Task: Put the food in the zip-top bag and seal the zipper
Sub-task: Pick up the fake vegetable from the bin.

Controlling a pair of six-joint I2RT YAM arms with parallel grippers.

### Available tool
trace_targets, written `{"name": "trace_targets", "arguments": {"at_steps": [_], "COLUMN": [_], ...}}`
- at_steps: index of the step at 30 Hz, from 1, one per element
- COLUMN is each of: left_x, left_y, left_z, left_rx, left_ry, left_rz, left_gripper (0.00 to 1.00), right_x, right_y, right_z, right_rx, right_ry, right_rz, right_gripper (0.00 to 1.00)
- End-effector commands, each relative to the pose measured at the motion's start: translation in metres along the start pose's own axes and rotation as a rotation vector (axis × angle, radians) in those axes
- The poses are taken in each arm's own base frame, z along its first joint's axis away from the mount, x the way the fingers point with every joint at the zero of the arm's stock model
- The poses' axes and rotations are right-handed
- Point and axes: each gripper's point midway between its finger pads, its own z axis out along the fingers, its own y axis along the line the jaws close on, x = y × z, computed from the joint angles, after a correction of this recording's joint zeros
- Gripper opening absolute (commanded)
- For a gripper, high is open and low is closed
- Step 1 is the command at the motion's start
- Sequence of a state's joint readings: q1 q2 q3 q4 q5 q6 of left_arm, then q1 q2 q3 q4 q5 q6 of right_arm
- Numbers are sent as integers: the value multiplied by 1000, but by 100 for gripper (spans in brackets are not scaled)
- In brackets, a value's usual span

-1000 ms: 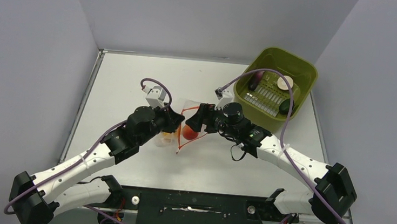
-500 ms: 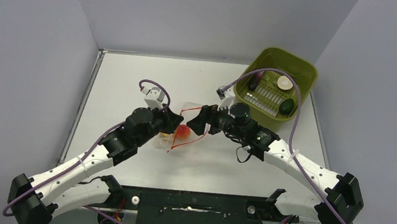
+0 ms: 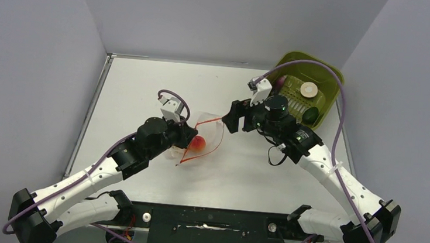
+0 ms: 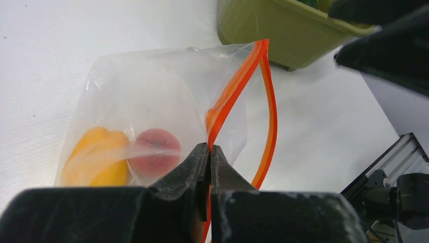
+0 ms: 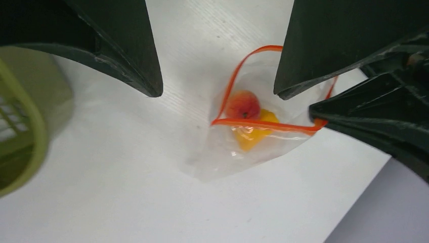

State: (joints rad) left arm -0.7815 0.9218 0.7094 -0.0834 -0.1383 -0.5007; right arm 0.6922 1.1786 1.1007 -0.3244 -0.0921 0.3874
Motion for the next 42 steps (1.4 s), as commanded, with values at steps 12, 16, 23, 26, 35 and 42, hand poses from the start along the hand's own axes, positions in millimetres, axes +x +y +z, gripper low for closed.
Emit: {"name": "trace_targets", "arguments": {"at_steps": [12,16,23,26,35,42], "left_x": [12,13,9,13,23,23], "left_y": [-3,-3,1,0,-4,-15], "left_z": [-2,-3,-4,-4,1,-2], "left_rx": [84,95,73,89,121,184], "left_ry": [74,66,68,79,108,85], "left_rz": [217,246,291,292,288,269], "left_gripper": [0,0,0,0,0,0], "right_x": [-72,-81,-74,-69,-66,-62], "right_y": [-165,-202,-286,-319,-398,-448], "right_z": [-36,-35,-37,-37,-16,3], "right_rx": [476,525,739,823,958,1005], "right_ry": [-133,-146,-49,0,98,137], "right_rz": [-83,-55,-90,-92,-98,-66], "right_gripper": [74,72,75,83,98,98]}}
